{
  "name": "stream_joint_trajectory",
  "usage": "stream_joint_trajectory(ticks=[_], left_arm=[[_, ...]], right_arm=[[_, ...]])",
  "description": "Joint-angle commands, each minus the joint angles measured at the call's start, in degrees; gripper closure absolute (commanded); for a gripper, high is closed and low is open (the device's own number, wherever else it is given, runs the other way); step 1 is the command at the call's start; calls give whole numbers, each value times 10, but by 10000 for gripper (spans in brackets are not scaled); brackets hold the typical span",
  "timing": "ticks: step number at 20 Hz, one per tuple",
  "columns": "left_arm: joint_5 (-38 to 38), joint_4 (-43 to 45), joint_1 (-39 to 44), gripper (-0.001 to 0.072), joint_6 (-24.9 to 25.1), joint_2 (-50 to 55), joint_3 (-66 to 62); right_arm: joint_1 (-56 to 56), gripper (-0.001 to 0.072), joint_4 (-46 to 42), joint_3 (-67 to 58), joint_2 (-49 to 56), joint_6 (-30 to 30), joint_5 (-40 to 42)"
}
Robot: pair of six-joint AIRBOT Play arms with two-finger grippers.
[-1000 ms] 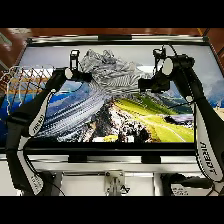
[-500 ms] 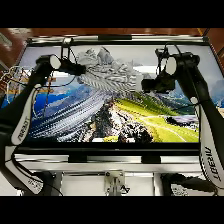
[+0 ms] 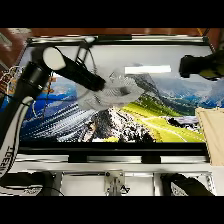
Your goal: Fold the shirts.
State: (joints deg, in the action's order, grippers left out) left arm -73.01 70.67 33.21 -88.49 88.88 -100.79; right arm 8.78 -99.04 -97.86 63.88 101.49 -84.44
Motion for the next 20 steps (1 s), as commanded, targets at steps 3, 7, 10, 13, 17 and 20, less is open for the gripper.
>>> stream_joint_trajectory(ticks=[3, 7, 10, 13, 17, 20], left_arm=[[49, 83, 150, 654, -161, -12, 182], [49, 132, 142, 629, -214, -89, 271], [46, 160, 103, 332, -266, -179, 341], [16, 202, 57, 255, -319, -273, 457], [109, 175, -90, 49, -344, -352, 476], [225, -15, -189, 43, -239, -302, 448]], right_arm=[[-48, 87, -2, -6, -36, -38, -70], [-62, 87, 14, -5, -31, -50, -63], [-62, 86, 50, -5, 1, -57, -57], [-62, 86, 106, -5, 54, -62, -35], [-62, 38, 215, -5, 145, -73, 13], [-46, 38, 272, -5, 217, -73, 36]])
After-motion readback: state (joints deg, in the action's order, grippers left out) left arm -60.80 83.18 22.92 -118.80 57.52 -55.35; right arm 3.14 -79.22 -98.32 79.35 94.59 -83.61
